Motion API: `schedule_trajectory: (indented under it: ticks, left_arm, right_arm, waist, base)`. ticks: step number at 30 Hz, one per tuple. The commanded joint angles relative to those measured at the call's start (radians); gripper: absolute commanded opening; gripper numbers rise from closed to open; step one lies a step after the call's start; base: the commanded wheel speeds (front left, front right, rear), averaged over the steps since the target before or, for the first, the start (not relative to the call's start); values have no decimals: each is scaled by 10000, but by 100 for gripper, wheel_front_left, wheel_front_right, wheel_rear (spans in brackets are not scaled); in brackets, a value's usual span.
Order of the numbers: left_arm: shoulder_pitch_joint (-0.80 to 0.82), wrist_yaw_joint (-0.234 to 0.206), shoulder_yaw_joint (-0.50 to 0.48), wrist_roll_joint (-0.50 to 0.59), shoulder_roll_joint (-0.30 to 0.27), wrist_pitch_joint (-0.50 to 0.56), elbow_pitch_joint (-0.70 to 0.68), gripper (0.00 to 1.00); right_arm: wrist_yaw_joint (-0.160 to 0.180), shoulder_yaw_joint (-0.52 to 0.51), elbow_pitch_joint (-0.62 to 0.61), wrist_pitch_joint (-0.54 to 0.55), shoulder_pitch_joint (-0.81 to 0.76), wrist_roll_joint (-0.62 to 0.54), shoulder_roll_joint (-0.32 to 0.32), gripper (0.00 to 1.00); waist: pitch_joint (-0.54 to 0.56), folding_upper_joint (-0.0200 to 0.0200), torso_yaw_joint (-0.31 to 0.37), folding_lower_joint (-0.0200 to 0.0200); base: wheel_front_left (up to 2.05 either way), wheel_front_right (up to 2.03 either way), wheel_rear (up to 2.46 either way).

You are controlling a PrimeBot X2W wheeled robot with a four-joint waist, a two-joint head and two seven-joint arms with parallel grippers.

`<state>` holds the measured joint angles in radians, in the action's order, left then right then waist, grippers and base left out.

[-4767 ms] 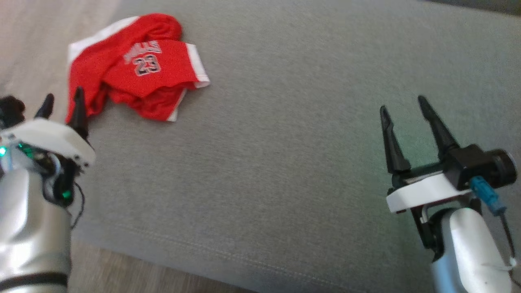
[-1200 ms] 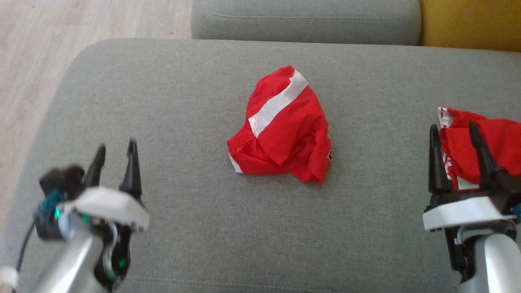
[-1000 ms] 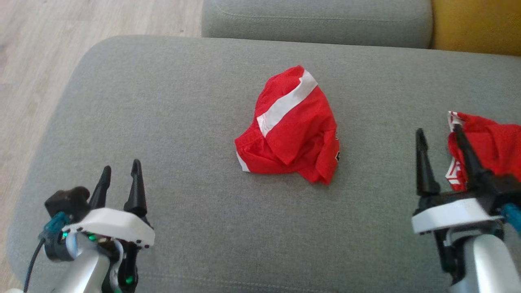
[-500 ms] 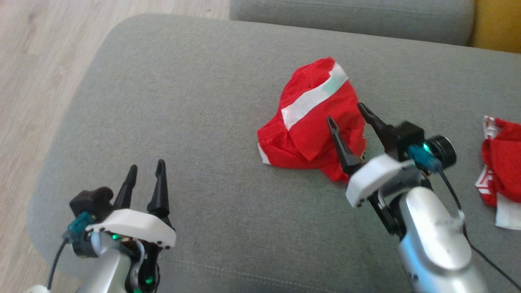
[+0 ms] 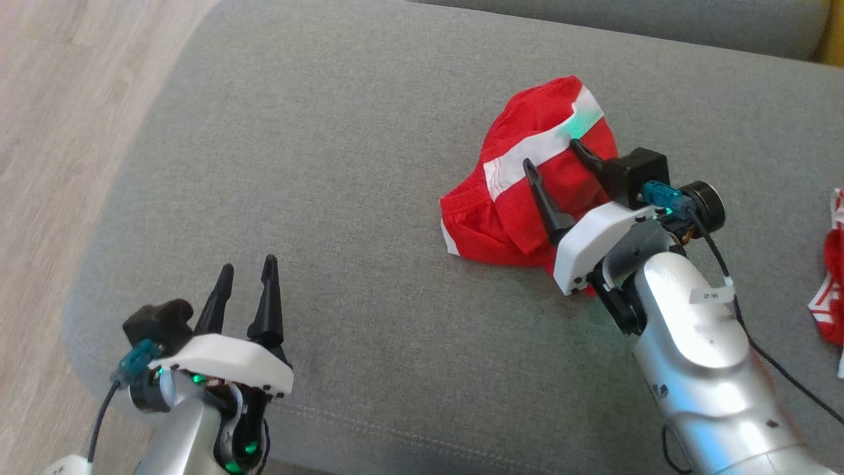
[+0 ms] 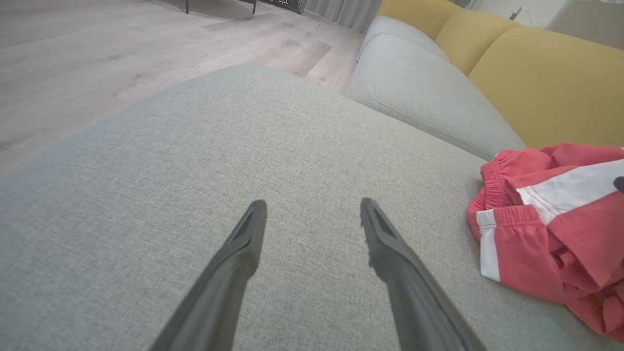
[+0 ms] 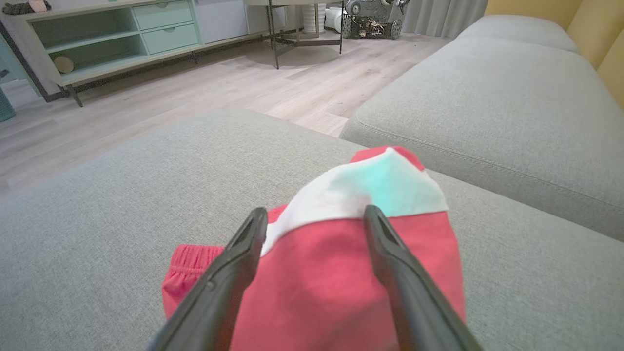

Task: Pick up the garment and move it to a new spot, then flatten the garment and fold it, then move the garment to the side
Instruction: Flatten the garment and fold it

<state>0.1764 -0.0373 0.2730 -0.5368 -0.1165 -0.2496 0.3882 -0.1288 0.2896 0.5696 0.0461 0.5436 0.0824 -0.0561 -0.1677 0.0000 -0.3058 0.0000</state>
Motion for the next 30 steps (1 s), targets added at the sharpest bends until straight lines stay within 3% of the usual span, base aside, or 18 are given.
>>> schedule_trajectory:
  ticks: [1, 4, 5, 6, 15, 24, 30]
  left_arm:
    - [489, 67, -467, 121, -63, -122, -244, 100]
    - [544, 205, -575, 253, 44, -122, -145, 100]
    - [564, 241, -614, 296, 78, -122, -113, 100]
    - [582, 274, -650, 335, 114, -122, -78, 100]
    - [624, 560, -967, 602, 338, -122, 207, 100]
    - [389, 658, -1008, 670, 522, -122, 448, 100]
    - [182, 643, -1119, 692, 577, -122, 425, 100]
  right_arm:
    - [-19, 267, -182, -138, 458, 92, 59, 100]
    - [-19, 378, 273, -288, 679, 136, 59, 100]
    - [-19, 336, 429, -396, 744, 140, 59, 26]
    - [-19, 322, 587, -504, 803, 138, 59, 0]
    - [-19, 1525, 543, -1688, 1483, 1239, 59, 0]
    - [-19, 2885, -895, -2326, 2983, 4129, 59, 0]
    - [-19, 2220, -641, -2555, 3721, 5987, 59, 0]
  waist:
    - [-58, 0, 66, 0]
    - [-131, 0, 157, 0]
    - [-130, 0, 178, 0]
    - [-130, 0, 196, 0]
    - [189, 0, 311, 0]
    - [801, 0, 164, 0]
    - [961, 0, 173, 0]
  base:
    - [0, 0, 0]
    - [0, 0, 0]
    - [0, 0, 0]
    - [0, 0, 0]
    - [0, 0, 0]
    - [0, 0, 0]
    - [0, 0, 0]
